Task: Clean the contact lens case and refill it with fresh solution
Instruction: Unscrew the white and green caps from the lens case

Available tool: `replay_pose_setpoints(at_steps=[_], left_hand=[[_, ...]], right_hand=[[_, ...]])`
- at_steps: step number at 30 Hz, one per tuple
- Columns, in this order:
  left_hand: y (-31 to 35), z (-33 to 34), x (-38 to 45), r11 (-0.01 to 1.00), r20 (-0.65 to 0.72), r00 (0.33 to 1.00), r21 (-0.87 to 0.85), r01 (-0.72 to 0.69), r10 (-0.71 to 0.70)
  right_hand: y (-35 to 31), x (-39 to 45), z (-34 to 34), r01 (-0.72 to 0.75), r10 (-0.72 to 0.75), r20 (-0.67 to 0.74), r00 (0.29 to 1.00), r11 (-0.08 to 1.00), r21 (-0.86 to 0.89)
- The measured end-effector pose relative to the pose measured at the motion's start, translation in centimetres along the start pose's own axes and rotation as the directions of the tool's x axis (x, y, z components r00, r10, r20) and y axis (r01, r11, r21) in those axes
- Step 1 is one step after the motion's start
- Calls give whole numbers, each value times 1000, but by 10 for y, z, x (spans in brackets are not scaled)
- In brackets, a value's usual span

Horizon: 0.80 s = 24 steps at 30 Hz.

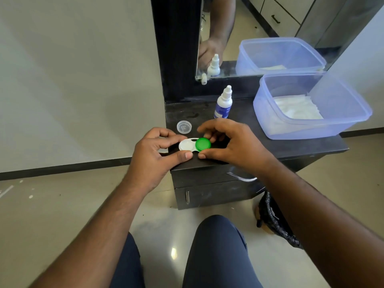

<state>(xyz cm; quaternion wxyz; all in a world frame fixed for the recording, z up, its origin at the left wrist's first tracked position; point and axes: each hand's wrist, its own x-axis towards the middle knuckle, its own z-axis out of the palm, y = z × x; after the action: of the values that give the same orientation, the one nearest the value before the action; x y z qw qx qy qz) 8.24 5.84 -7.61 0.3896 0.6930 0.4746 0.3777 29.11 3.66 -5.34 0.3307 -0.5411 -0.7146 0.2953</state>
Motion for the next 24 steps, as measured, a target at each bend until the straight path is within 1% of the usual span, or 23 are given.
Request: replay_pose_setpoints(at_steps=[4, 7, 9, 13, 14, 16, 18, 22, 24], left_hand=[[-1, 0, -2, 1000, -2, 1000, 4, 19, -19], [0, 0, -3, 1000, -2, 1000, -2, 24, -24], [1, 0, -2, 1000, -2, 1000, -3, 23, -23], [2, 2, -2, 1000, -16, 1000, -19, 24, -24], [1, 2, -3, 1000, -17, 1000, -19, 23, -23], [1, 2, -3, 1000, -19, 1000, -17, 21, -21], [2, 2, -3, 999, -25, 999, -23, 29, -29], [3, 3, -4, 999, -37, 999, -24, 21, -22], [2, 2, -4, 1000, -34, 999, -19, 11, -11]], right_hand=[[3, -3, -4, -17, 15, 41, 999, 999, 45], [1, 0, -2, 35, -35, 11, 999, 999, -5], [0, 1, -1, 22, -22, -3, 1000, 1000, 8], [3, -4, -6, 0, -6, 76, 997, 997, 74], [3, -4, -6, 10, -15, 73, 997, 997, 75], [2, -2, -3, 26, -27, 22, 999, 999, 27], [0, 0, -1, 10, -10, -11, 1000, 1000, -10], [2, -4, -5, 48, -49, 19, 999, 999, 18], [2, -3, -5, 45, -45, 34, 998, 999, 22]])
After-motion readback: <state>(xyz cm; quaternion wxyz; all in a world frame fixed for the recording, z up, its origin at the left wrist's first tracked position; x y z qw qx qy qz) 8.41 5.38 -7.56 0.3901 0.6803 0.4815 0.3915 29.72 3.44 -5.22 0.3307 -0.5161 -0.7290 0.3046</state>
